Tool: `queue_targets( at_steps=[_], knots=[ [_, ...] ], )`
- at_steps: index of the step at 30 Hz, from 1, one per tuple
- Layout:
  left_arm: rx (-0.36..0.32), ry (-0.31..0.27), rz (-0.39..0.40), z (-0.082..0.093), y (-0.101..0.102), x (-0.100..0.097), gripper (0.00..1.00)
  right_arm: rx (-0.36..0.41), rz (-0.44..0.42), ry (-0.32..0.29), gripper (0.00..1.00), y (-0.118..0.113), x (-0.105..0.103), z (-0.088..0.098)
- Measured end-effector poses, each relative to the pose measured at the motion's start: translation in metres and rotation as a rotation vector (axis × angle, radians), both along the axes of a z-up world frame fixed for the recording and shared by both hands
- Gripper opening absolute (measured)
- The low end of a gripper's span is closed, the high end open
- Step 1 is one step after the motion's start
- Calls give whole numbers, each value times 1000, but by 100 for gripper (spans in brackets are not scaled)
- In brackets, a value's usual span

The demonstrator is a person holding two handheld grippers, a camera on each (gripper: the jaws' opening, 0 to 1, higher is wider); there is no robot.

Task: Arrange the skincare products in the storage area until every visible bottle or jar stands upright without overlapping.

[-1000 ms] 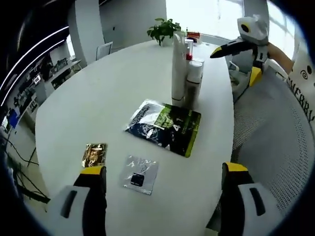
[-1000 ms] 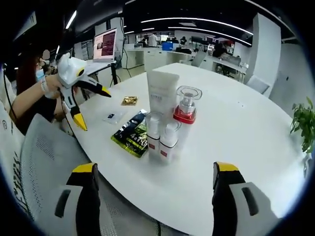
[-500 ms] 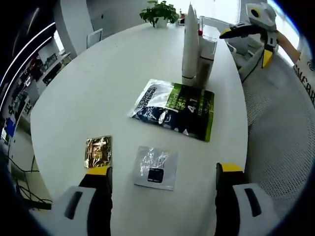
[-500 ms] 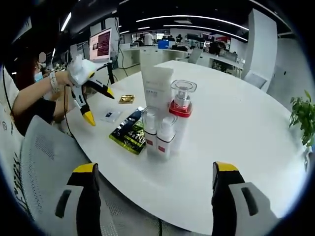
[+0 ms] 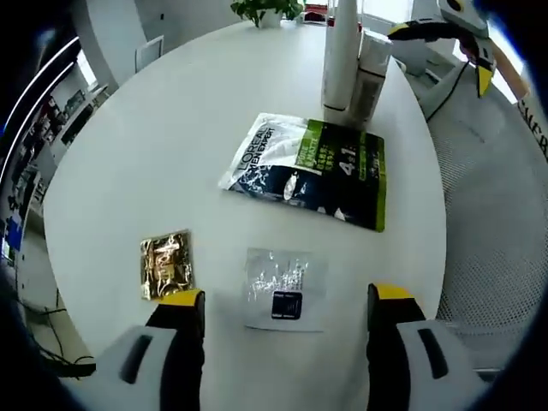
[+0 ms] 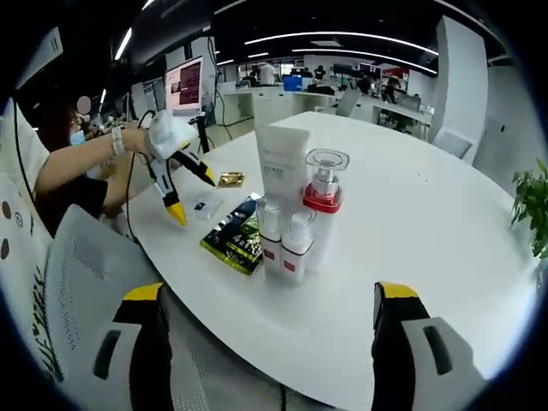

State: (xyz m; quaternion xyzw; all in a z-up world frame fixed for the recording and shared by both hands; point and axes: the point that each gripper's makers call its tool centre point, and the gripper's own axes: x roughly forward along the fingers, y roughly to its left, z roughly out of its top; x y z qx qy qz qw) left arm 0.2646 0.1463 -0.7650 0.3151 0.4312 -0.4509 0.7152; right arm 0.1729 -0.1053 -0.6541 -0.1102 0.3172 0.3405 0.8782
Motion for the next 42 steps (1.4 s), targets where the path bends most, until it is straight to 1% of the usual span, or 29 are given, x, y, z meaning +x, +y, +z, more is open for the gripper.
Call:
queue_targets(
  at_steps=[3,6,9,10,12,13,17,21,24,26,28,32,37,39,42],
  knots=[
    [13,-4,-5,-2,1,3,74,12,-5,5,99,1,0,1],
    [17,1,-8,-4,2,5,70,6,-10,2,99,0,0,1],
    [20,9,-13,-7,3,9,71,5,-6,6,98,0,-1,1],
    [22,18,-20,-7,3,6,70,5,-4,4,98,0,-1,2],
    [20,38,-35,-7,1,2,66,4,-1,1,98,0,-1,5],
    [23,31,-42,-6,0,3,65,7,-1,-1,98,0,-1,6],
    [29,37,-43,-5,1,6,58,16,-3,-13,98,0,0,12],
    [32,39,-67,-5,-2,1,51,18,-4,-30,98,0,0,19],
    [37,43,-65,-4,-4,-2,48,22,-2,-35,98,0,1,19],
    [42,51,-46,-4,-3,-2,46,18,-3,-30,98,-1,1,17],
    [41,48,-47,-4,-3,-2,40,16,-2,-35,97,-1,1,18],
    [46,49,-48,-5,-4,-1,40,22,1,-36,97,0,1,19],
    [65,42,-79,-6,-6,-2,40,22,7,-40,97,0,1,19],
    [72,31,-95,-6,-5,-1,40,22,7,-41,97,1,0,19],
    [66,41,-102,-3,-11,-5,40,23,8,-39,97,1,0,19]
  ],
)
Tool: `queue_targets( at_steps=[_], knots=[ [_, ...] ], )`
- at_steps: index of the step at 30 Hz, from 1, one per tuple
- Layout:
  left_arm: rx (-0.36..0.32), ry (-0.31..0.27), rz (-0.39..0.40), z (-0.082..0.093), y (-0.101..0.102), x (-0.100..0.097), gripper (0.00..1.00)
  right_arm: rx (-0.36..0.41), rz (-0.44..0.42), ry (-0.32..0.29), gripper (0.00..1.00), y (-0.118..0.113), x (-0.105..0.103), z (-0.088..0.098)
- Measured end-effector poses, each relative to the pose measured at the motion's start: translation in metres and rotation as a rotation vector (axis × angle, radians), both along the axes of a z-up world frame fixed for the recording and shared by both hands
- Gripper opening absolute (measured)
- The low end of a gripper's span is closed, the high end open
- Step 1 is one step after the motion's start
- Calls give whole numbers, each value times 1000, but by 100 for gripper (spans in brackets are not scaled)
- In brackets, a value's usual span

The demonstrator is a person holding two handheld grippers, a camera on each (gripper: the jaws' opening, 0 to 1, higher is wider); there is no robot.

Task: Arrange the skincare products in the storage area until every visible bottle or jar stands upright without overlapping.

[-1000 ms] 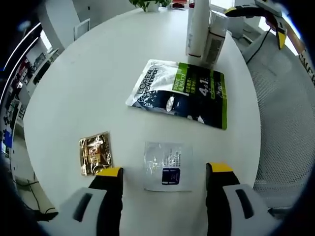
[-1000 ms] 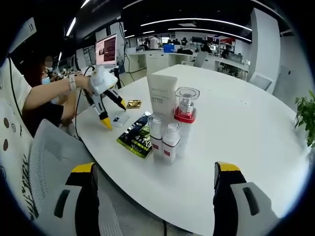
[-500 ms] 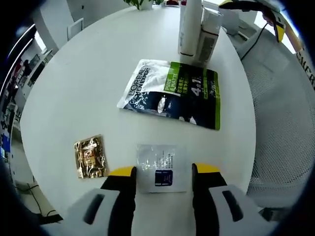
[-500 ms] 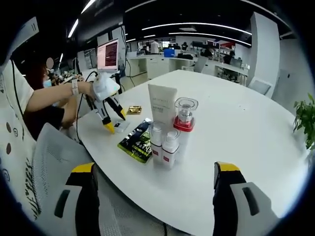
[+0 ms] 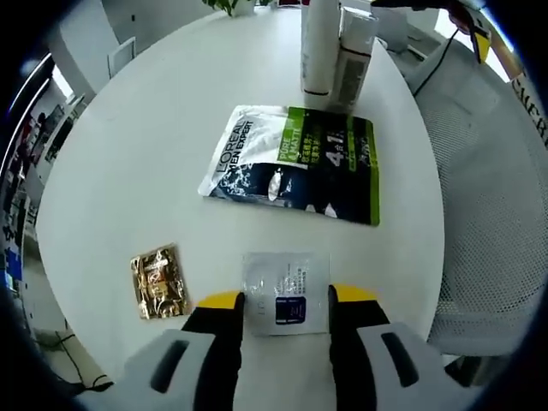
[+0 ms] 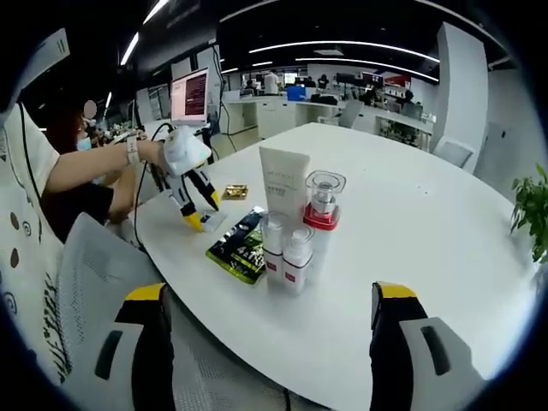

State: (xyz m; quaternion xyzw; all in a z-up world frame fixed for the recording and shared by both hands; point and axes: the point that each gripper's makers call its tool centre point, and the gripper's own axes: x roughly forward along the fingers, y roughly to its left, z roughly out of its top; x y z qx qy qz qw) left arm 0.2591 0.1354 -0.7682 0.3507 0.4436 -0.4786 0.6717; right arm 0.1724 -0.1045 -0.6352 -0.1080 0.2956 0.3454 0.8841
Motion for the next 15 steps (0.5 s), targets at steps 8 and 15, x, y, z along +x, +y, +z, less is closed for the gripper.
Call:
queue_targets(
  at_steps=[8,15],
  knots=[
    [-4,15,-103,6,-17,-13,40,-4,-2,2,96,0,-1,-1],
    [28,35,-184,6,-23,-22,40,-11,6,5,96,2,-3,-3]
  ],
)
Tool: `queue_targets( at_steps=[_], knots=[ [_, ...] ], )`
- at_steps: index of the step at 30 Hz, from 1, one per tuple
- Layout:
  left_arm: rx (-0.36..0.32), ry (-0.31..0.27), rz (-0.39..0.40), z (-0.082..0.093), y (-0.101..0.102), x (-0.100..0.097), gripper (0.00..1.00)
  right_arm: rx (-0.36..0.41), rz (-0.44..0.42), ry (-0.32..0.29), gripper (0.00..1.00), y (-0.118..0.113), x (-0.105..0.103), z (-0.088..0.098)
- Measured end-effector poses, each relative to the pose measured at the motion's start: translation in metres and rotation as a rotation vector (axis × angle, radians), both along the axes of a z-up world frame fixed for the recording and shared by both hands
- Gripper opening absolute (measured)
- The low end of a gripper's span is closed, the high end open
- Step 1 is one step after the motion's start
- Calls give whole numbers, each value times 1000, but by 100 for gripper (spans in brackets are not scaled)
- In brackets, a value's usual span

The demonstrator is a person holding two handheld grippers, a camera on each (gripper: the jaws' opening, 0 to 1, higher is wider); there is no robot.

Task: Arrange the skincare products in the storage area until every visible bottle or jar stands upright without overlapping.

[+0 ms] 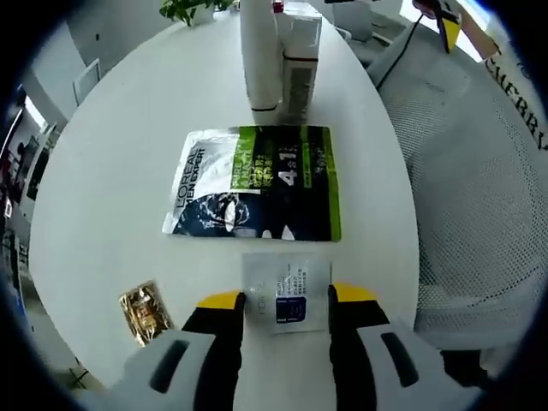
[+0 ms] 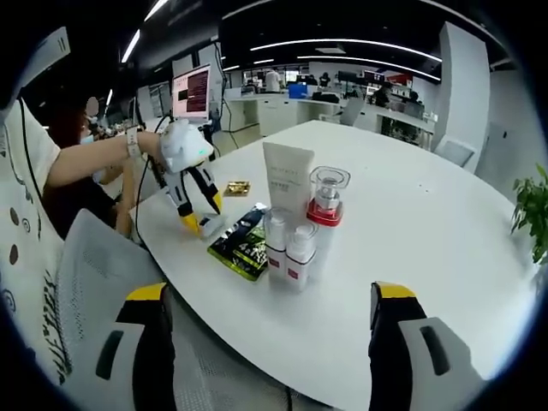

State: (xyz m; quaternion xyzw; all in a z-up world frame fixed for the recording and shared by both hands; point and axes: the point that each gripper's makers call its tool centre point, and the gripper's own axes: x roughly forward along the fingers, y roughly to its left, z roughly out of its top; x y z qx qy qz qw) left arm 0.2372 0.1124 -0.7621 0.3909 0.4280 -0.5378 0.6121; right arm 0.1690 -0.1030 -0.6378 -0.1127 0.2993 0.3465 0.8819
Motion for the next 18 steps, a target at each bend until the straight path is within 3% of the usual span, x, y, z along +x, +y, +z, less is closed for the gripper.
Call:
queue_targets(
  at_steps=[18],
  knots=[
    [46,-1,-21,-10,-5,-6,42,-3,7,10,95,0,-3,-3]
  ],
)
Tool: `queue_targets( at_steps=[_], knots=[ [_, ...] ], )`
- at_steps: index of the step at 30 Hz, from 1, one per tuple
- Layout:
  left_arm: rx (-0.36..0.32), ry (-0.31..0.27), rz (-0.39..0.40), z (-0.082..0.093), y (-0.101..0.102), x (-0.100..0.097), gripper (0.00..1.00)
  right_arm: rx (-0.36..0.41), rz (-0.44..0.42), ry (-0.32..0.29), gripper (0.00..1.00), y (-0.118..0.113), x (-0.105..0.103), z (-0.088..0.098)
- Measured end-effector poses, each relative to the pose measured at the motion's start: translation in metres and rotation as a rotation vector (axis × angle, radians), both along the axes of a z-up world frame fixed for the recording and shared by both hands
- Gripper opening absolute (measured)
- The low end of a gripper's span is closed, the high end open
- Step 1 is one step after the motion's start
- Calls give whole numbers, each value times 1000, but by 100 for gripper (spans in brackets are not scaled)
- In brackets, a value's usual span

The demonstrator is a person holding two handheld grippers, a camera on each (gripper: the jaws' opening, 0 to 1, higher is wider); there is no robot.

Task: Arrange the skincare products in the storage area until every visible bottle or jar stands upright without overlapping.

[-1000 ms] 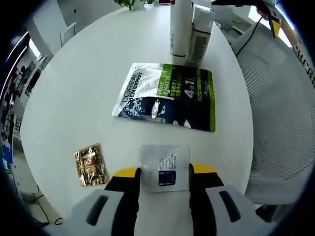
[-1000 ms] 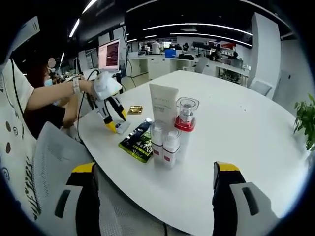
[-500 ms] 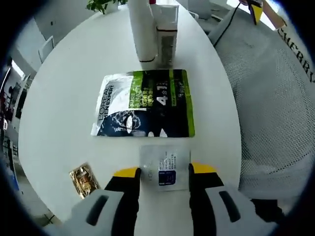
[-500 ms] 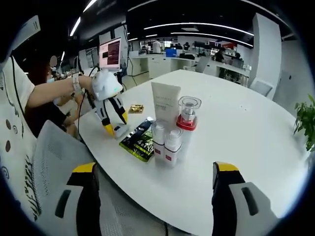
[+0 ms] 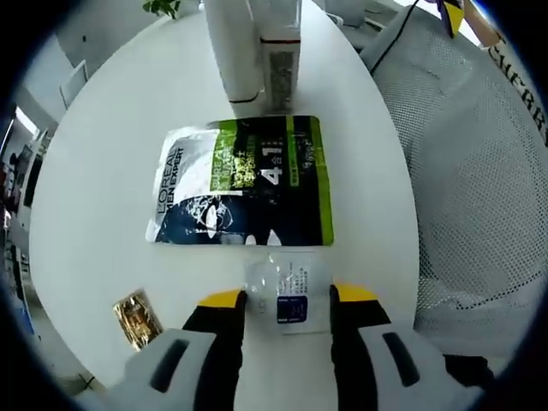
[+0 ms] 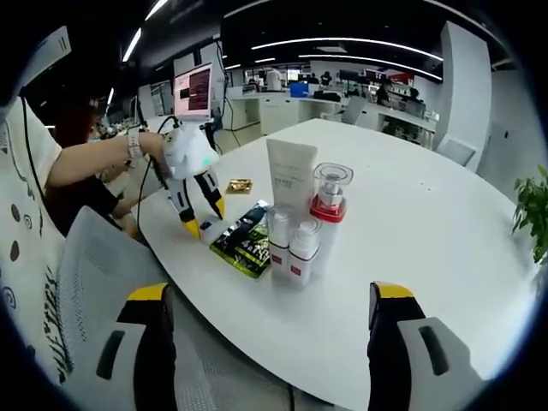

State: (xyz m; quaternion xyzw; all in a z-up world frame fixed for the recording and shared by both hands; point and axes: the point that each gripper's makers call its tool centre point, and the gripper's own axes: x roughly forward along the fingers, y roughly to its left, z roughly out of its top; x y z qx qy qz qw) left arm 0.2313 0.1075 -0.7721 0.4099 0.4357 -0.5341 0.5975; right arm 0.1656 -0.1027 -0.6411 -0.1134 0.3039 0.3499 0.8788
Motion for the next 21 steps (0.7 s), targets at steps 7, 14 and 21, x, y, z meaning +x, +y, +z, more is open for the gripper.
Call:
queue_targets(
  at_steps=[7,14,21],
  knots=[
    [-28,2,34,1,-1,-5,39,-6,12,8,94,2,-1,-3],
    [-50,5,56,1,-1,-6,53,-11,29,-1,94,5,0,0],
    [-67,-25,63,11,3,-2,55,-13,29,2,94,5,-1,-1]
  ],
)
